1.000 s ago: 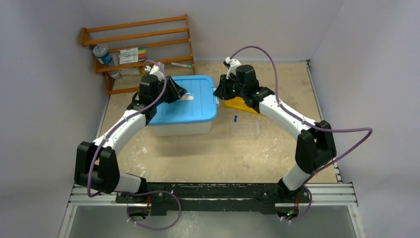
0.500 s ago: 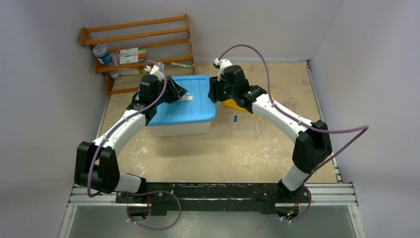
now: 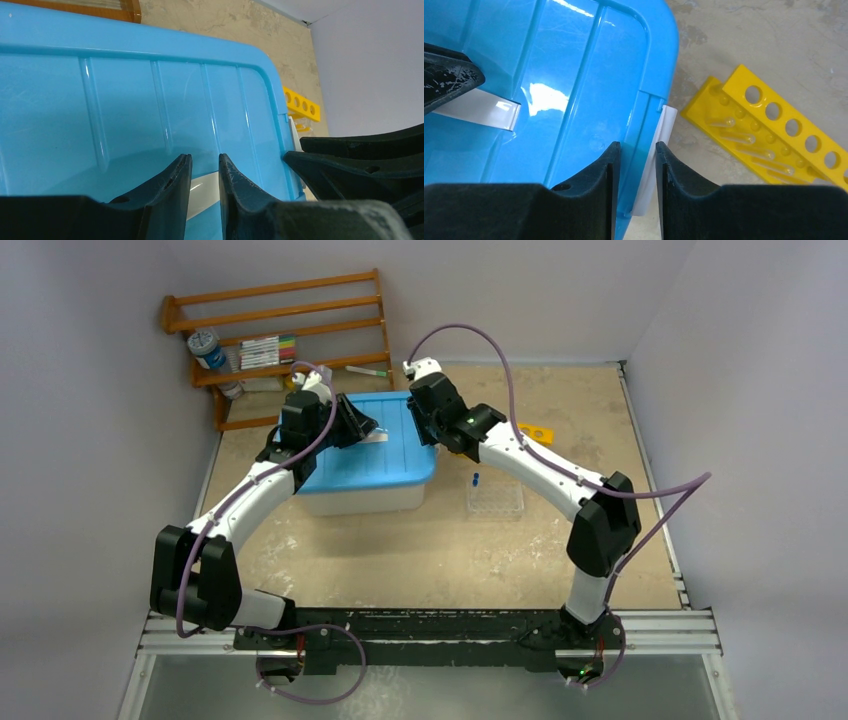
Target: Organize the chemistry lab equipment
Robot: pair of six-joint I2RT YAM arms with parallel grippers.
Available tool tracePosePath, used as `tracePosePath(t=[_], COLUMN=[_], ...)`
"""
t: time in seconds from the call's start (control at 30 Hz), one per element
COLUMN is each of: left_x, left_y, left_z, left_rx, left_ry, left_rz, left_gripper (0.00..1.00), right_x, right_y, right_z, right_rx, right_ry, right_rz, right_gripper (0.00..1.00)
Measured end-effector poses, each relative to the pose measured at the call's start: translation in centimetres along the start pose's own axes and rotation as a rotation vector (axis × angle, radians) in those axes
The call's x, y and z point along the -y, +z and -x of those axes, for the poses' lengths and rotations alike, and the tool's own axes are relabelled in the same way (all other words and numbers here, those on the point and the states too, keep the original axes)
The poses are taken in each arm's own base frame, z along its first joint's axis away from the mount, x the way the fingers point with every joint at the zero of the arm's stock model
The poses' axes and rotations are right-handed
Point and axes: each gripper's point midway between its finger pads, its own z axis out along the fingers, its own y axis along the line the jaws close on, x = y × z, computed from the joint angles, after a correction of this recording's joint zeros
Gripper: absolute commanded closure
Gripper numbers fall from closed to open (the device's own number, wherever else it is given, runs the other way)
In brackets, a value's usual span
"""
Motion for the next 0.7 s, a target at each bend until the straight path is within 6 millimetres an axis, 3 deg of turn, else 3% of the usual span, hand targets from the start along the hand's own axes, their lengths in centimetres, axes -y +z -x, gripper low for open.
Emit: tracePosePath(t=[0.17, 0.33, 0.37, 0.43, 0.5, 0.6, 0.7], left_x=[0.1, 0.1, 0.1, 0.1, 0.2, 0.7, 1.7], left_y=[0.0, 0.0, 0.0, 0.0, 0.0, -0.2, -1.3], left_z=[0.0, 0.0, 0.0, 0.0, -0.1, 0.1, 0.8], left_rx=[0.000, -0.001, -0.001, -0.001, -0.002, 0.002, 0.021], left_ry=[0.000, 0.000, 0.000, 0.000, 0.001, 0.005, 0.019], left_rz=[-0.004, -0.007, -0.007, -0.008, -0.011, -0.031, -0.057], left_gripper=[0.73, 0.73, 0.73, 0.73, 0.68, 0.55, 0.53], right_x=[-0.5, -0.2, -0.2, -0.3, -0.7, -1.7, -1.9], right_y=[-0.1, -0.1, -0.1, -0.1, -0.1, -0.5, -1.6], right_z=[0.2, 0.2, 0.2, 0.2, 0.3, 0.1, -0.8], right_rx=[-0.001, 0.001, 0.002, 0.003, 0.007, 0.020, 0.028], right_ry=[-0.035, -0.053, -0.052, -0.043, -0.023, -0.011, 0.002], right_rz=[-0.046, -0.094, -0.097, -0.099, -0.078, -0.014, 0.038], right_gripper=[0.92, 0.95, 0.87, 0.56, 0.38, 0.27, 0.24])
